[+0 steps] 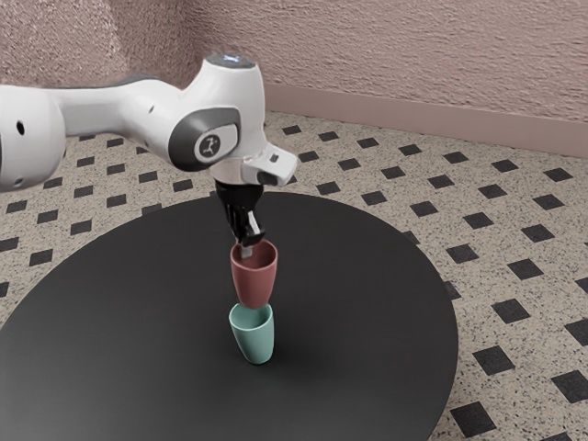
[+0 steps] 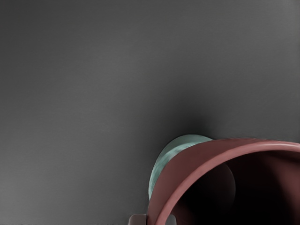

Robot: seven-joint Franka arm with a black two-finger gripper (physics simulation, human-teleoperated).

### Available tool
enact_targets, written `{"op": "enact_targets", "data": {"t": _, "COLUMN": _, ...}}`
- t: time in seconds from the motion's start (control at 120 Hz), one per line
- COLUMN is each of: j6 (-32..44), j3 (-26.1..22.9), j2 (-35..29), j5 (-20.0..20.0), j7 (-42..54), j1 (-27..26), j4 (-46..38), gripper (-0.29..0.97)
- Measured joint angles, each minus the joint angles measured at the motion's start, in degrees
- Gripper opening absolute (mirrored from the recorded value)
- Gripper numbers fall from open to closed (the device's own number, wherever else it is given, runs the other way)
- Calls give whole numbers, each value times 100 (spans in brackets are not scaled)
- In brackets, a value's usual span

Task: Place the left cup onto the right cup

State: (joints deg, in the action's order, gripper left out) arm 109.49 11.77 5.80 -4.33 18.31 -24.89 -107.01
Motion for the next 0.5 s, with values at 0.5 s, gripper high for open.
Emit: {"op": "enact_targets", "data": {"t": 0.5, "j6": 211, "j3": -1, "j2": -169, "j5": 21, "j7": -43, "j1": -23, "j4": -325, "gripper": -11}}
